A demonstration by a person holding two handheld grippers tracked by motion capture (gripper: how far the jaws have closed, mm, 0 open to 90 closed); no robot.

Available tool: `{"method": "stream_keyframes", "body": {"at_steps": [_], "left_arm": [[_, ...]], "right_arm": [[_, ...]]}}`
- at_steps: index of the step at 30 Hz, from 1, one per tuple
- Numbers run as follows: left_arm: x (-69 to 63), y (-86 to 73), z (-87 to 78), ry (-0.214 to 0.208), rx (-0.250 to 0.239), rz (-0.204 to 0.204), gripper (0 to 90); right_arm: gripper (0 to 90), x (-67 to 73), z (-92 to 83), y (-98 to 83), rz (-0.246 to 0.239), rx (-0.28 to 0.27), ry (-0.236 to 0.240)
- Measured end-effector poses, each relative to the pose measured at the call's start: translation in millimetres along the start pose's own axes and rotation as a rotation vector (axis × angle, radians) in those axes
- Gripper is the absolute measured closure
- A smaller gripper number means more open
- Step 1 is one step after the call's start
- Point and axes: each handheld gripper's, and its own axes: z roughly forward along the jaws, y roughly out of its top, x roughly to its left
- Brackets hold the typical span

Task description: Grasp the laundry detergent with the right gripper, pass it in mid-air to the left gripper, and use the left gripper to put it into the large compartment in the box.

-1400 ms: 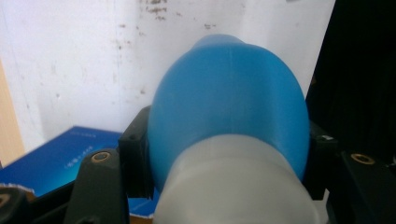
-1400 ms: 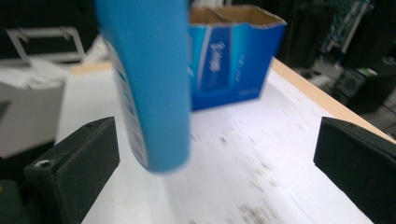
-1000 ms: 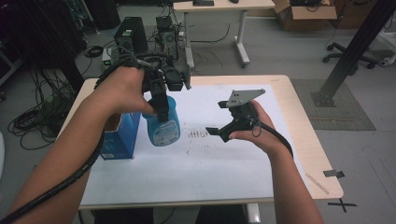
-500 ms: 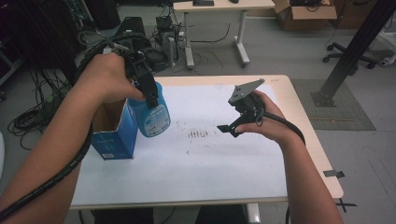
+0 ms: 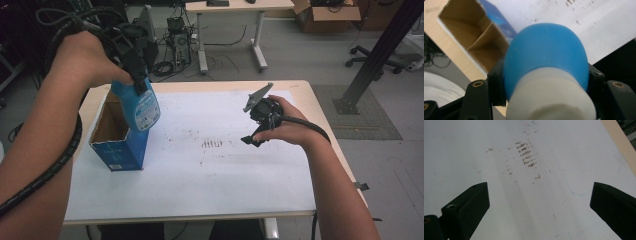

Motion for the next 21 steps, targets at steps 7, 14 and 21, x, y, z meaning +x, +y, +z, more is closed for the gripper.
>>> {"method": "stream_keyframes", "body": {"at_steps": [7, 14, 21], "left_arm": [[17.2, -6.1, -19.5, 0.002, 0.000, -0.099, 37.9], [35.9, -13.0, -33.9, 0.008, 0.013, -0.239, 37.9], [50.6, -22.0, -35.3, -0.003, 0.025, -0.331, 37.8]], "right_arm": [[2.7, -3.7, 1.4, 5.0, -0.017, 0.022, 0.006], [2.7, -6.3, -0.2, 8.5, -0.025, 0.045, 0.009], [2.8, -6.6, 1.2, 7.7, -0.038, 0.067, 0.024]]}}
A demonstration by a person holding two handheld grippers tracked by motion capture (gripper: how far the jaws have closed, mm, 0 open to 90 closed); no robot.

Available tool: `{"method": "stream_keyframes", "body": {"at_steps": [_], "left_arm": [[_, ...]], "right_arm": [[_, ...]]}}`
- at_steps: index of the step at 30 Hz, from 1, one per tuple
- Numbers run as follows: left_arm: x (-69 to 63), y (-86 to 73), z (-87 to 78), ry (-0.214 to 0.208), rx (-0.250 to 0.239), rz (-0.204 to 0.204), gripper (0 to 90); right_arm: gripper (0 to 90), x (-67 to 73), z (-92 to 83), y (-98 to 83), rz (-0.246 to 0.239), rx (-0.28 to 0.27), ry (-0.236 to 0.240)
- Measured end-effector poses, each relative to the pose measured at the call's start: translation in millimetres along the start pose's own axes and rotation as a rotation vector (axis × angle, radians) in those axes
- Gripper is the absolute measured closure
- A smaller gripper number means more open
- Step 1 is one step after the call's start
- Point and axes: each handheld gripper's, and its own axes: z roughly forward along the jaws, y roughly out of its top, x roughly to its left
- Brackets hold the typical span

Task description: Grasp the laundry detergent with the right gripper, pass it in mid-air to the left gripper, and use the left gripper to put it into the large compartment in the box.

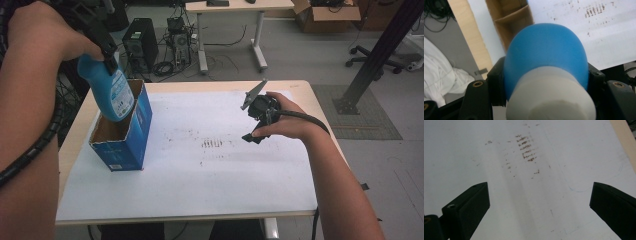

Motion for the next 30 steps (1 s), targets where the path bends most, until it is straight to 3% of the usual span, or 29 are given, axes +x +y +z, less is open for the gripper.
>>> {"method": "stream_keyframes", "body": {"at_steps": [15, 30], "left_arm": [[25.9, -5.5, 8.5, 0.012, -0.021, -0.109, 37.8], [43.0, -2.6, 44.3, -0.011, 0.020, -0.199, 37.8]], "right_arm": [[3.1, -9.4, -6.2, 6.4, -0.029, 0.121, 0.034], [3.3, -9.8, -10.5, 6.9, -0.016, 0.165, 0.055]]}}
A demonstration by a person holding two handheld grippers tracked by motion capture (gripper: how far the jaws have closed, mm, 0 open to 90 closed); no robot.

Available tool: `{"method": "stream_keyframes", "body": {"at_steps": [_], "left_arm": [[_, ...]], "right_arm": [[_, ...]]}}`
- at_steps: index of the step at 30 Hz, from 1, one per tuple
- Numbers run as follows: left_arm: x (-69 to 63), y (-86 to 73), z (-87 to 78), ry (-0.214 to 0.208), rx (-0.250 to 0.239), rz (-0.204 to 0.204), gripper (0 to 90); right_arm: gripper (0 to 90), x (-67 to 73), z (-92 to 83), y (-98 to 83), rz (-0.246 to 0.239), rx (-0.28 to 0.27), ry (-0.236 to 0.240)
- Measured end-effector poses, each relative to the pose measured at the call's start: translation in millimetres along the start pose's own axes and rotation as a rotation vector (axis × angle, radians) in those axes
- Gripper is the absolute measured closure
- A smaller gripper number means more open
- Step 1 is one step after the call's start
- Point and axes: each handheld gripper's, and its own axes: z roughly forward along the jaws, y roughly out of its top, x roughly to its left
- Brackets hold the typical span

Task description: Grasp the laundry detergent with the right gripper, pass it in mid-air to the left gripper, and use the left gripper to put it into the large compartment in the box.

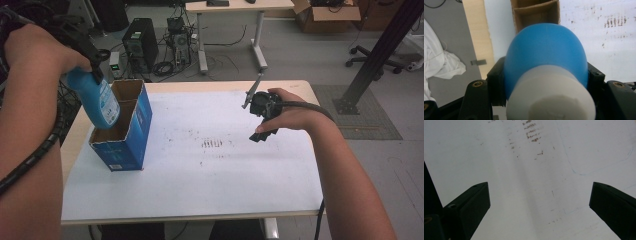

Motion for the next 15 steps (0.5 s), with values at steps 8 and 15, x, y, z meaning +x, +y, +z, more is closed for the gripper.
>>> {"method": "stream_keyframes", "body": {"at_steps": [8, 15], "left_arm": [[0.6, 1.6, 27.0, -0.011, 0.027, -0.013, 37.8], [2.9, 1.7, 54.0, -0.027, 0.042, -0.017, 37.8]], "right_arm": [[3.3, 0.7, -0.8, 2.9, -0.012, -0.008, -0.002], [3.3, 2.5, -1.5, 2.8, -0.013, -0.015, -0.004]]}}
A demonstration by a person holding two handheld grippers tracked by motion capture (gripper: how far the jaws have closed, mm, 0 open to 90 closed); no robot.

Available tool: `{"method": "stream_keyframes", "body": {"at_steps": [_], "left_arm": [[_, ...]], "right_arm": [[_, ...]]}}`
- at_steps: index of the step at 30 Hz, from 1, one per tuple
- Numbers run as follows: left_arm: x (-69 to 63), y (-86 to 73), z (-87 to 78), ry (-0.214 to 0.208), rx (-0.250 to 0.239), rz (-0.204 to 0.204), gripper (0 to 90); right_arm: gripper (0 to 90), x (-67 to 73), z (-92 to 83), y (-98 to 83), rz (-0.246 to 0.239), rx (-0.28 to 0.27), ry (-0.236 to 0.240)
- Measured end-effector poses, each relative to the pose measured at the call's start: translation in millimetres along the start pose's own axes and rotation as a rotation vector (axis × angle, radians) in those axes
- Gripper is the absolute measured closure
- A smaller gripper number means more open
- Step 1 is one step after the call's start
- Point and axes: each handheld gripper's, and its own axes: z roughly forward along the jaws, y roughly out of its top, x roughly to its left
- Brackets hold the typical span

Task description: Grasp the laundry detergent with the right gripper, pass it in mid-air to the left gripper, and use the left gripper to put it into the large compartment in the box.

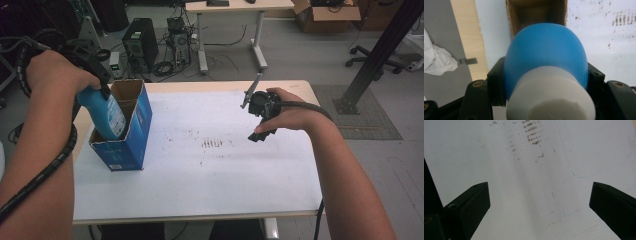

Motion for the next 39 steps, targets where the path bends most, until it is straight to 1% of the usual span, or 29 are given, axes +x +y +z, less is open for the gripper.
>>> {"method": "stream_keyframes", "body": {"at_steps": [2, 4, 5, 8, 12, 17, 19, 25, 27, 30, 33, 39], "left_arm": [[0.5, 0.2, 7.0, 0.003, -0.001, 0.001, 37.9], [-0.4, 0.4, 14.0, 0.016, -0.003, -0.004, 37.8], [-0.9, 0.7, 18.5, 0.028, 0.001, -0.001, 37.9], [-0.9, 0.9, 27.5, 0.044, 0.002, 0.003, 37.9], [-1.0, 1.4, 39.9, 0.040, 0.001, 0.006, 37.8], [-3.8, 2.6, 58.0, 0.046, 0.002, 0.020, 37.9], [-4.4, 3.4, 64.6, 0.046, 0.008, 0.027, 37.9], [-3.3, 4.4, 80.7, 0.028, 0.001, 0.020, 37.9], [-3.9, 5.1, 85.4, 0.036, -0.001, 0.021, 37.9], [-5.4, 6.0, 92.1, 0.061, 0.004, 0.036, 37.9], [-5.5, 6.5, 98.3, 0.078, 0.004, 0.038, 37.9], [-4.0, 6.9, 107.2, 0.069, 0.008, 0.040, 37.9]], "right_arm": [[3.3, 0.3, 0.4, -0.2, -0.004, -0.001, 0.003], [3.3, 0.9, 1.1, -0.4, -0.001, -0.004, 0.003], [3.3, 1.0, 1.1, -0.4, -0.001, 0.000, 0.005], [3.3, 1.3, 2.4, -0.5, -0.001, 0.004, 0.008], [3.3, 1.3, 4.7, -0.7, -0.006, 0.005, 0.013], [3.3, 1.9, 5.7, -0.4, 0.004, 0.006, 0.012], [3.3, 2.1, 5.6, 0.1, -0.002, 0.012, 0.015], [3.3, 2.6, 7.0, 0.1, -0.006, 0.010, 0.016], [3.3, 2.5, 7.2, 0.2, -0.007, 0.009, 0.016], [3.3, 2.3, 7.4, 0.1, -0.005, 0.007, 0.017], [3.3, 1.8, 8.7, -0.1, -0.004, 0.005, 0.019], [3.4, 0.7, 13.0, -0.5, 0.000, 0.004, 0.024]]}}
